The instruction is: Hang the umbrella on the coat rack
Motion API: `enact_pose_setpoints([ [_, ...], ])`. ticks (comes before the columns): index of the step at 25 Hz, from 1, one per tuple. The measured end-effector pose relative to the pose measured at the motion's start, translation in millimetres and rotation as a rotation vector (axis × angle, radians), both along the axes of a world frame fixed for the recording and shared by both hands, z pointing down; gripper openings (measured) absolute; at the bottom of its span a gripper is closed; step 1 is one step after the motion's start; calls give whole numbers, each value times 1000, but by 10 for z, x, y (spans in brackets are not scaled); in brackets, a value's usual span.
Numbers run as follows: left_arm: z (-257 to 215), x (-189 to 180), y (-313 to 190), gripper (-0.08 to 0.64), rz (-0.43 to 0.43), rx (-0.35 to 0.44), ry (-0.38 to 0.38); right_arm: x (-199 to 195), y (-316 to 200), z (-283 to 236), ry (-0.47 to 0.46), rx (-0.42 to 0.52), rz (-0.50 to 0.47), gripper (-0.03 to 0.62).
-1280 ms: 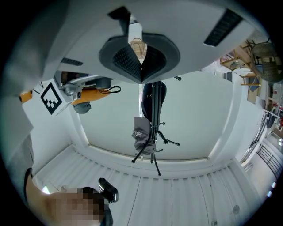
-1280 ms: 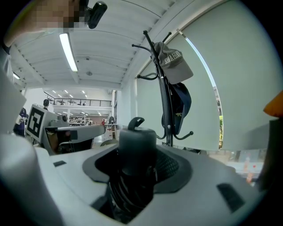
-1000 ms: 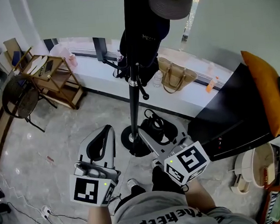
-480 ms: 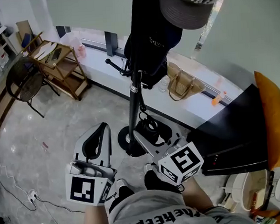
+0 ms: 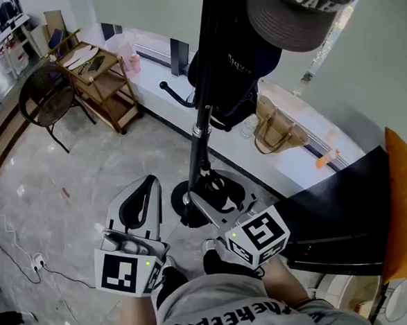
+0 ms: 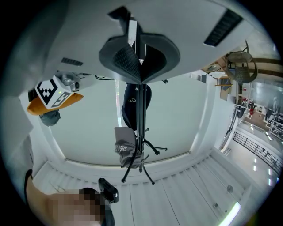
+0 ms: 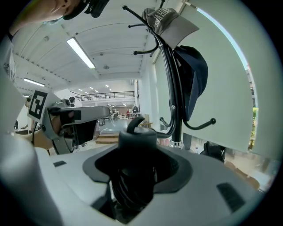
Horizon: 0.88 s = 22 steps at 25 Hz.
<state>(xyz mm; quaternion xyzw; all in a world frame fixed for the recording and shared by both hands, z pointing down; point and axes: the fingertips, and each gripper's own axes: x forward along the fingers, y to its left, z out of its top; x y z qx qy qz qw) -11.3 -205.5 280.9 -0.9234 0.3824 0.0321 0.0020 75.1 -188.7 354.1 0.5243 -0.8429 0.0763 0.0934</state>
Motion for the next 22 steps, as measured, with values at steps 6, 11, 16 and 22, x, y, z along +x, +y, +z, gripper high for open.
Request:
enact_pose_setpoints([
  [6, 79, 34, -22, 15, -59, -17, -2, 47, -74, 99, 17, -19, -55, 229],
  [11, 162, 46, -11, 15, -114, -35, 0, 99, -109, 172, 28, -26, -96, 229],
  [16, 187, 48, -5, 15, -156, -41, 0, 134, -178, 179, 23, -27, -123, 229],
  [22, 187, 53, 53, 15, -202, -40, -3, 170, -227, 185, 29, -25, -151, 229],
])
